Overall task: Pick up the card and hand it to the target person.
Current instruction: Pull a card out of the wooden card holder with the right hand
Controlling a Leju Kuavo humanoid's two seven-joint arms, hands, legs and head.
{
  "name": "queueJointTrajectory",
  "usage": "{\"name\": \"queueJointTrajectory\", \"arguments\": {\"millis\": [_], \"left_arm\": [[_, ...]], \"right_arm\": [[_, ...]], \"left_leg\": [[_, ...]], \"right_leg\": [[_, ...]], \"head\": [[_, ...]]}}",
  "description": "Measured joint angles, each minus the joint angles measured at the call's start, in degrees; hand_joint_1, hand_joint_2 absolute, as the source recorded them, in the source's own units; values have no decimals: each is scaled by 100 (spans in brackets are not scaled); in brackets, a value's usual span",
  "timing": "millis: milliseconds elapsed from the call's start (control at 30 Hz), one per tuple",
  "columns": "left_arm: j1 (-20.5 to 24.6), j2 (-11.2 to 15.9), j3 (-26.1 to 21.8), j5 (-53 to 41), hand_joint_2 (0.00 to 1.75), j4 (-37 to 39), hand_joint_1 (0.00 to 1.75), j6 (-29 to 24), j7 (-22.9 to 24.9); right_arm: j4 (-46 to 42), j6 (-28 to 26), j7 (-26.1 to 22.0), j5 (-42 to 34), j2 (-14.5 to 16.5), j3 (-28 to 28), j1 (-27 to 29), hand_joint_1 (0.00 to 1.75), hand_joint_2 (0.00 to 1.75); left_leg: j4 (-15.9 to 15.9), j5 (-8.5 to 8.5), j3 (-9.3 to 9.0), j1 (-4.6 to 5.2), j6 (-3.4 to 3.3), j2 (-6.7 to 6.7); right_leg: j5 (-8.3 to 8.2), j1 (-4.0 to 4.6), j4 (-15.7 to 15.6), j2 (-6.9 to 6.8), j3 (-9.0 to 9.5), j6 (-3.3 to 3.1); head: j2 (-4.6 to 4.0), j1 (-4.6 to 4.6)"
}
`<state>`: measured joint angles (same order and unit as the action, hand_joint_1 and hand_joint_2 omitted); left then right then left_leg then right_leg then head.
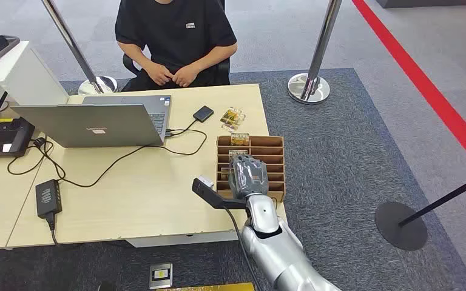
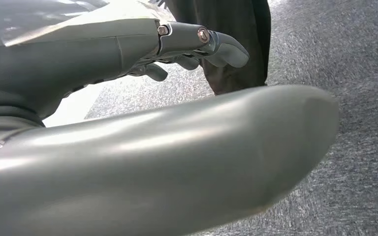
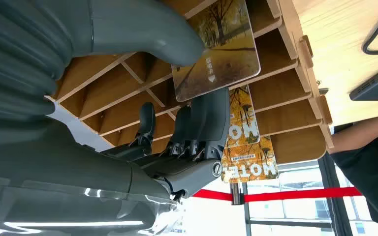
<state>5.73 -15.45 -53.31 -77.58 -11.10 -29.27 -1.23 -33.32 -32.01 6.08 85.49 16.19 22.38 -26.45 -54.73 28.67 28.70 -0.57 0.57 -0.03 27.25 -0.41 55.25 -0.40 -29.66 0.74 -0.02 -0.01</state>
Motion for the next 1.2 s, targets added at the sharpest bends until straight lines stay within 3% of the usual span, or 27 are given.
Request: {"name": "queueJointTrajectory", "arguments": {"millis": [267, 367, 433, 967, 1200], "left_arm": [[-6, -2, -2, 18, 0, 0, 0, 0, -15], [-10, -2, -2, 21, 0, 0, 0, 0, -21], [-12, -2, -2, 23, 0, 0, 0, -1, -21], [-55, -2, -9, 56, 0, 0, 0, -15, -65], [-59, 0, -11, 40, 0, 0, 0, -15, -77]], "right_arm": [[38, 5, -61, -15, 33, 0, -31, 118, 175], [62, 0, -90, -39, 51, 0, -37, 148, 175], [78, -11, -114, -56, 58, 0, -44, 158, 175], [-38, -52, -282, -257, 60, -48, -63, 149, 175], [-401, 48, -498, -422, -2, -77, -12, 154, 175]], "left_leg": [[0, 0, -1, 0, 0, 0], [0, 0, 0, 0, 0, 0], [0, 0, 0, 0, 0, 0], [0, 0, 1, 0, 0, 0], [0, 0, 0, 0, 0, 0]], "right_leg": [[0, 0, 0, 0, 0, 0], [0, 0, 0, 0, 0, 0], [0, 0, 0, 0, 0, 0], [0, 0, 0, 0, -3, 0], [0, 0, 0, 0, -3, 0]], "head": [[0, -1], [0, 0], [0, 1], [0, -1], [0, 1]]}}
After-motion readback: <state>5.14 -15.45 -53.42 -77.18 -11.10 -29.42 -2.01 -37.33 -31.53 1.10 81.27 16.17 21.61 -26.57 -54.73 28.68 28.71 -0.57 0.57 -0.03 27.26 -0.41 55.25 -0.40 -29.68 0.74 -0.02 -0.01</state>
